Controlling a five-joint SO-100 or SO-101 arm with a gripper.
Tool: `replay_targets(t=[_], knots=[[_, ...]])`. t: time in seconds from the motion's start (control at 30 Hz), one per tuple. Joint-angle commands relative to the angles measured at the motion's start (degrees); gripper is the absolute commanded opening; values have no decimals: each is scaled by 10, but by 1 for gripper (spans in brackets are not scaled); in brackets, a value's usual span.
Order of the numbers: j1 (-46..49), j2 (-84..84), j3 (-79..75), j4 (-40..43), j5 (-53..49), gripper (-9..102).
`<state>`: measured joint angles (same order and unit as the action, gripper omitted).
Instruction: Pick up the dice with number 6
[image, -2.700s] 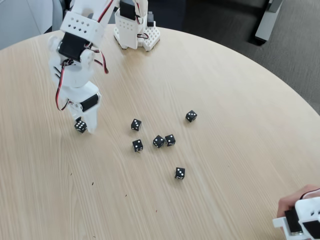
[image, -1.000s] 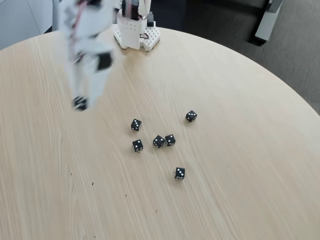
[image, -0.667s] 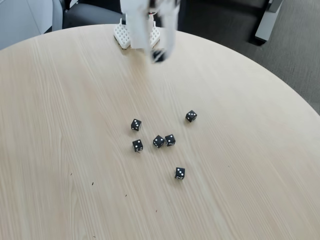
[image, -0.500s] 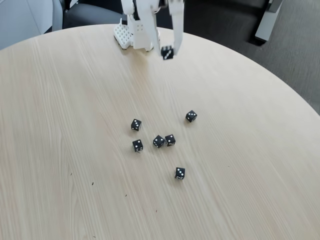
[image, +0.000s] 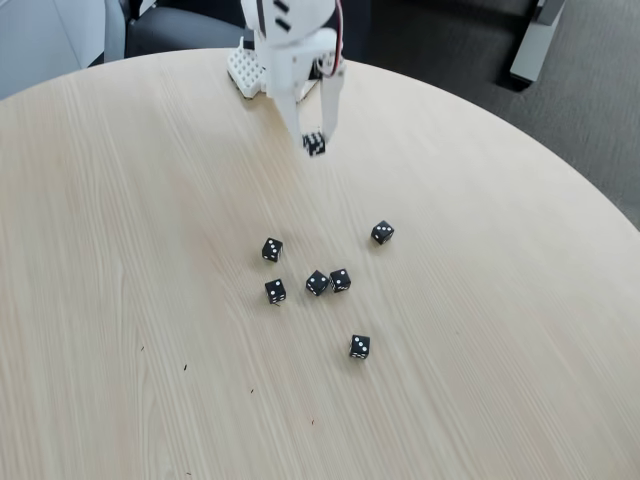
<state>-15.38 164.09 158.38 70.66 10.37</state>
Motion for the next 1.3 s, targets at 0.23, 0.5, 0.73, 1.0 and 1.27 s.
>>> replay_targets(t=[0.23, 0.5, 0.73, 1.0, 1.27], knots=[[41, 130, 133, -60, -65, 0], [83, 145, 139, -40, -117, 0], [83, 146, 140, -40, -105, 0], [83, 149, 140, -40, -74, 0], [82, 149, 141, -40, -12, 0]])
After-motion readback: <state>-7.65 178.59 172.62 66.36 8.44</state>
